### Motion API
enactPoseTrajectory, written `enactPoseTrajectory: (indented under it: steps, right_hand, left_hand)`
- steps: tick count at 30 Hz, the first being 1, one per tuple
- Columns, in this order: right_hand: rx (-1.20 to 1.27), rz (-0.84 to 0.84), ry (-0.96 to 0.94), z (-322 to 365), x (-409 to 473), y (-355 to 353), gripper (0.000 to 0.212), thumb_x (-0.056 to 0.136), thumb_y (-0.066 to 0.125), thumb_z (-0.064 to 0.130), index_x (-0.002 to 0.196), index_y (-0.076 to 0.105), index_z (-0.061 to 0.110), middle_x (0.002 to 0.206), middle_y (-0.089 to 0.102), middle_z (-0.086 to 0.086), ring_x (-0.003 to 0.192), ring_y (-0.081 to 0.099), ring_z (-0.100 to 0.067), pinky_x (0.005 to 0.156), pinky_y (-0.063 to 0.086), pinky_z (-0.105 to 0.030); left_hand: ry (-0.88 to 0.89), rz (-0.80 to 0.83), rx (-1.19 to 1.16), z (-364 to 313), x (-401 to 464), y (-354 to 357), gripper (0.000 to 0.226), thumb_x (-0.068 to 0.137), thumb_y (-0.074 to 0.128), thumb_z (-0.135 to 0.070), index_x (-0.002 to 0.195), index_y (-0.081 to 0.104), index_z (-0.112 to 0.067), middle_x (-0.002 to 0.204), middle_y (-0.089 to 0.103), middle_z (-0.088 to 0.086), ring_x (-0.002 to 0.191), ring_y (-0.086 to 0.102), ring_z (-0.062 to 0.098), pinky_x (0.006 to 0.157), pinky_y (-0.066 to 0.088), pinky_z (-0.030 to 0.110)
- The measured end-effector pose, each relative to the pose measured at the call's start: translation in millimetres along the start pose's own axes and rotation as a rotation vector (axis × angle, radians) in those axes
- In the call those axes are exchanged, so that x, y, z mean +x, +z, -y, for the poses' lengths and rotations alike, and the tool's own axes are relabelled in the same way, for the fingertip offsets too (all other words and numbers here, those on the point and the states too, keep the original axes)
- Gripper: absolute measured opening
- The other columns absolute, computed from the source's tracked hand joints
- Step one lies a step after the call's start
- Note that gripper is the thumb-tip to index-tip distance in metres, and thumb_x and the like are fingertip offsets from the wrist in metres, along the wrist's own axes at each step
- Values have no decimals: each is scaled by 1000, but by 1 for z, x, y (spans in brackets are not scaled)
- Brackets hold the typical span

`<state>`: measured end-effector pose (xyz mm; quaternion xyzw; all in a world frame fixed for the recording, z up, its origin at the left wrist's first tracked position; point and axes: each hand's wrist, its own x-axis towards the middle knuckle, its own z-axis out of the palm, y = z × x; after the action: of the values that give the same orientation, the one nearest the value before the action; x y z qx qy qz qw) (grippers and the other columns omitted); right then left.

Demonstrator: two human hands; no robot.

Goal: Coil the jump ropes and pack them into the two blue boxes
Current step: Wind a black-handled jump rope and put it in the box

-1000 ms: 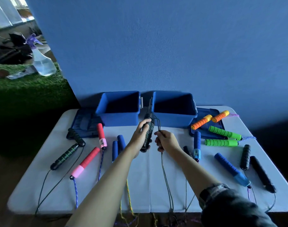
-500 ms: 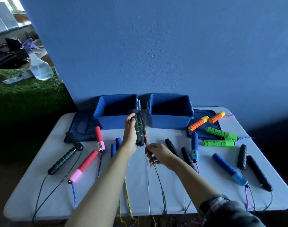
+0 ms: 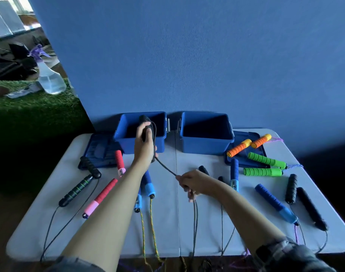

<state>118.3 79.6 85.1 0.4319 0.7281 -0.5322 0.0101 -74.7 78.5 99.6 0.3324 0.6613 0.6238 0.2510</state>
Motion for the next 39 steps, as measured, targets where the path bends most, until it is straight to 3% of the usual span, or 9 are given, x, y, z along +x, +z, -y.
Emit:
enactPoseTrajectory:
  steps: [6,11,15,19,22,25,29,35,39]
  right_hand:
    - [-114,17,11,-18,-1,10,39,92,50,40,65,51,12,64,57,-8,55,58,-21,66,49,-30]
    - [-126,-15,-3,-16,-2,0,39,94,46,44,70,52,15,60,54,-4,54,55,-17,60,43,-24]
    - [-397,-204,-110,4,0,-24,36,91,51,45,68,61,20,61,51,0,55,44,-11,55,38,-26]
    - [-404,0,10,7,-4,-48,41,93,49,46,72,56,10,56,60,1,61,64,-16,63,48,-25]
    - [-281,76,59,4,-8,-62,38,92,54,39,67,51,12,59,49,-3,48,51,-17,53,46,-25]
    - [-618,-144,-120,11,-6,-75,33,88,58,44,69,62,17,65,57,2,60,51,-14,62,45,-29]
    - [-637,-271,-272,24,-7,-89,23,90,54,45,80,61,25,67,59,6,69,55,-16,68,47,-32]
    - [-586,-332,-479,29,-1,-91,23,94,52,31,96,63,11,86,60,-1,81,54,-18,75,46,-33]
    - [-576,-360,-542,25,4,-88,24,93,55,29,95,64,7,82,55,3,78,51,-14,73,43,-27]
  left_hand:
    - [157,79,224,31,-10,-10,20,97,42,-36,104,54,-50,56,43,-6,50,41,25,46,46,46]
    - [284,68,331,33,-3,-15,22,99,43,-26,111,56,-39,61,38,5,50,36,18,46,31,27]
    - [427,238,575,33,-5,-20,34,94,35,-49,122,51,-42,75,41,5,65,44,21,62,38,28]
    - [531,435,914,25,-6,-31,30,95,35,-51,124,41,-55,95,36,3,72,58,41,68,49,37]
    - [545,495,940,24,-1,-37,28,96,34,-54,124,36,-57,92,32,2,66,55,39,63,46,36]
    - [620,630,955,27,-2,-33,48,88,12,-73,131,26,-58,92,32,4,57,49,33,58,48,38]
    - [655,727,1011,32,-3,-25,72,81,0,-81,144,10,-46,100,38,13,64,54,37,60,49,43]
    - [731,849,1007,29,-10,-29,64,90,11,-71,144,17,-35,107,44,15,63,54,37,56,49,39]
    - [688,810,1063,31,-22,-32,81,85,14,-79,144,11,-24,122,49,12,89,61,36,69,52,44]
